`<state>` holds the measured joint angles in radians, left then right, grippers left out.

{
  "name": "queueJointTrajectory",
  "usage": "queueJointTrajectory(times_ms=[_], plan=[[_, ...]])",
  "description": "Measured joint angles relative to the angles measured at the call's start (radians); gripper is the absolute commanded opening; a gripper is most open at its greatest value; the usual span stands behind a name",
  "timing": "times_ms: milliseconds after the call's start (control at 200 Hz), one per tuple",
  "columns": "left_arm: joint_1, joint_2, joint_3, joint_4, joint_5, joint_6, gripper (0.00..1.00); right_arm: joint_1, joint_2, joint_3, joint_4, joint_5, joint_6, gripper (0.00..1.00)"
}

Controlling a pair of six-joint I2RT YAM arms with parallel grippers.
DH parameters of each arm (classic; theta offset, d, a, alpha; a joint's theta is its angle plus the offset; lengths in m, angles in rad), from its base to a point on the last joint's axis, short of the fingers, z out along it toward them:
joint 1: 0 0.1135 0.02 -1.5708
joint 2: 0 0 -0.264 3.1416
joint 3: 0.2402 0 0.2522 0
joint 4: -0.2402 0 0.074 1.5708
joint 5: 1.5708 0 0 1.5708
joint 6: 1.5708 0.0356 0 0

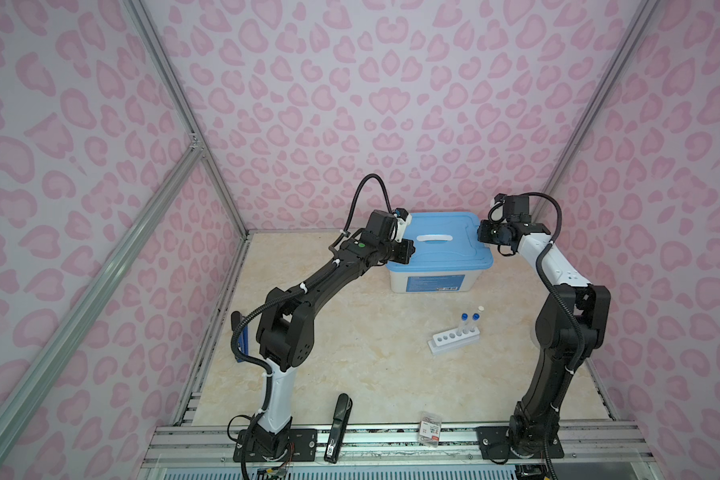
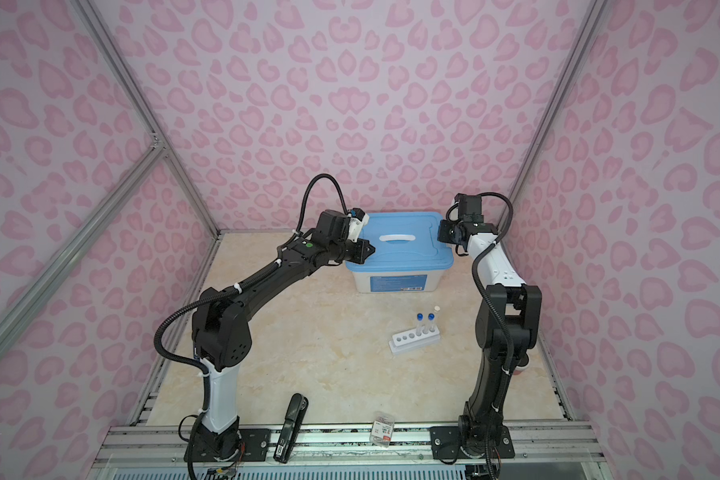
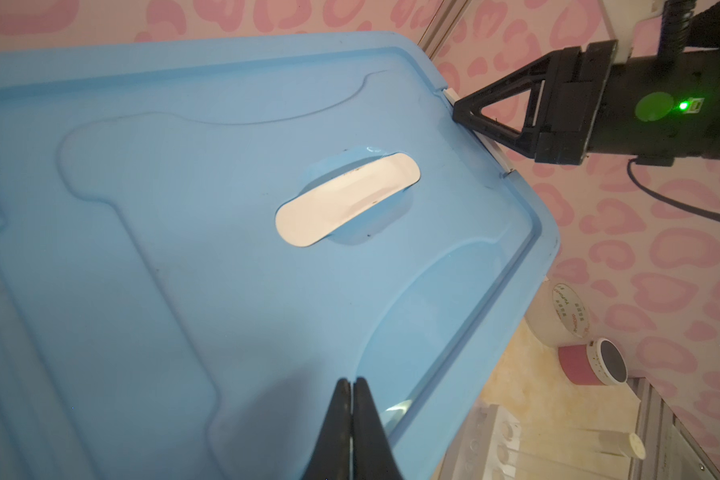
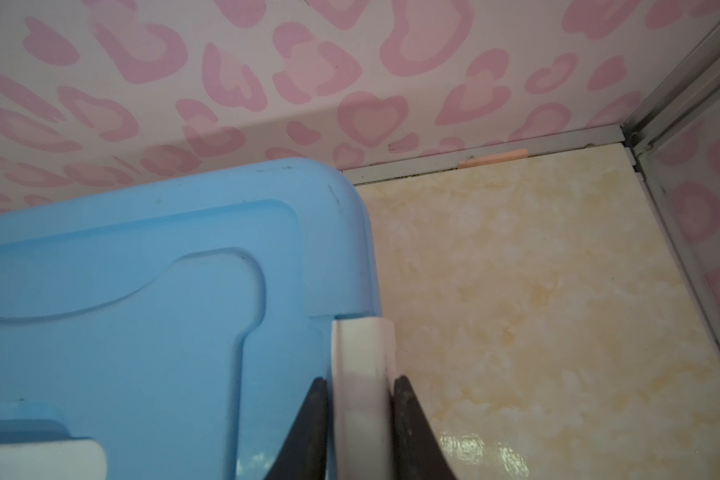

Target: Organize the chemistry lab equipment

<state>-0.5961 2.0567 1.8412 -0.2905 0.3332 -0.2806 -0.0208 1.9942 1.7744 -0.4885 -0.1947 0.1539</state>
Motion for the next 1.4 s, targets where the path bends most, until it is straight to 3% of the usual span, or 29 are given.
queueJointTrajectory(times_ms=[250, 530, 650, 1065, 1400], plan=[[0.000, -0.027, 0.019, 0.000, 0.012, 0.017, 0.12, -0.006, 0.014, 0.051, -0.056, -0.009, 0.001, 0.30], [0.007, -0.075, 0.037, 0.000, 0.018, 0.038, 0.19, -0.008, 0.017, 0.139, -0.235, -0.011, 0.000, 0.33], [0.030, -0.124, -0.010, 0.015, 0.027, 0.037, 0.24, -0.004, -0.011, 0.135, -0.265, -0.011, -0.003, 0.34], [0.192, -0.298, -0.307, 0.161, 0.064, -0.060, 0.45, 0.125, -0.199, -0.084, -0.117, -0.004, -0.008, 0.39], [0.254, -0.304, -0.447, 0.274, 0.112, -0.143, 0.56, 0.286, -0.138, -0.044, -0.018, 0.013, -0.037, 0.44]])
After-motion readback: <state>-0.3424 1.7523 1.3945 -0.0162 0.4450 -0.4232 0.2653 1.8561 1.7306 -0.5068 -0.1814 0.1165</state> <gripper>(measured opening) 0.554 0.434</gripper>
